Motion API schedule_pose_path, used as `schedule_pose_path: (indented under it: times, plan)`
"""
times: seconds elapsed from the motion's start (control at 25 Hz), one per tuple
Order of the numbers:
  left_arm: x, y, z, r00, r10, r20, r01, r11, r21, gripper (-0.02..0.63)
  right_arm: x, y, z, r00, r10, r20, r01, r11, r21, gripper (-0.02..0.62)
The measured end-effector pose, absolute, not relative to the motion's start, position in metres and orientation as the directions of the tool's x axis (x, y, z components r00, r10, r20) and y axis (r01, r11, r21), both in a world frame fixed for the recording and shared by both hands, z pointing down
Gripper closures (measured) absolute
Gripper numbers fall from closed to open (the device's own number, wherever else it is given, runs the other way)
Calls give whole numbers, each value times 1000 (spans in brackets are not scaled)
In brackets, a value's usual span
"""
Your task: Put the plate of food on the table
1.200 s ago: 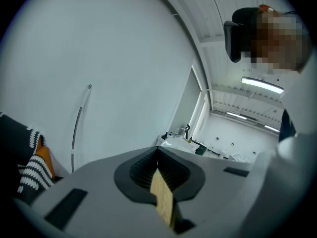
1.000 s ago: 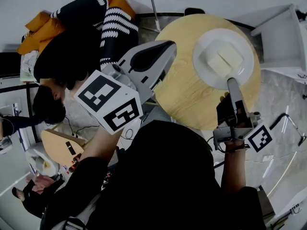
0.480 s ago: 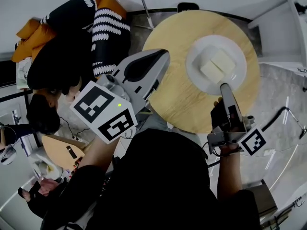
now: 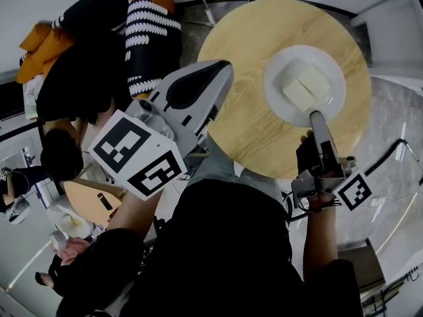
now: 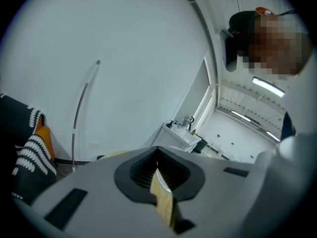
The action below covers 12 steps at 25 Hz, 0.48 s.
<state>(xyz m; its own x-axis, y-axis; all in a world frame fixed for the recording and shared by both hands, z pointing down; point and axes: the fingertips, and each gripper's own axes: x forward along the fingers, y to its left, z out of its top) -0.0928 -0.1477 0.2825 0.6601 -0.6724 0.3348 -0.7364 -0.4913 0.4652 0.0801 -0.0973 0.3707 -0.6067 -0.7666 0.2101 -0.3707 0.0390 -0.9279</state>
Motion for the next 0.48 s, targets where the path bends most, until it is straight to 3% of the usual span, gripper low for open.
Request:
schedule_pose_path:
  times: [0.32, 0.48]
  plan:
    - [-103, -158, 279, 653, -669, 355, -747, -490, 449, 613, 87, -99, 374, -582, -778, 237, -395, 16, -919, 578]
    - [-105, -144, 262, 620, -706, 342, -779, -503, 375, 614, 85, -98, 371, -607, -772, 188, -365, 60, -929, 578]
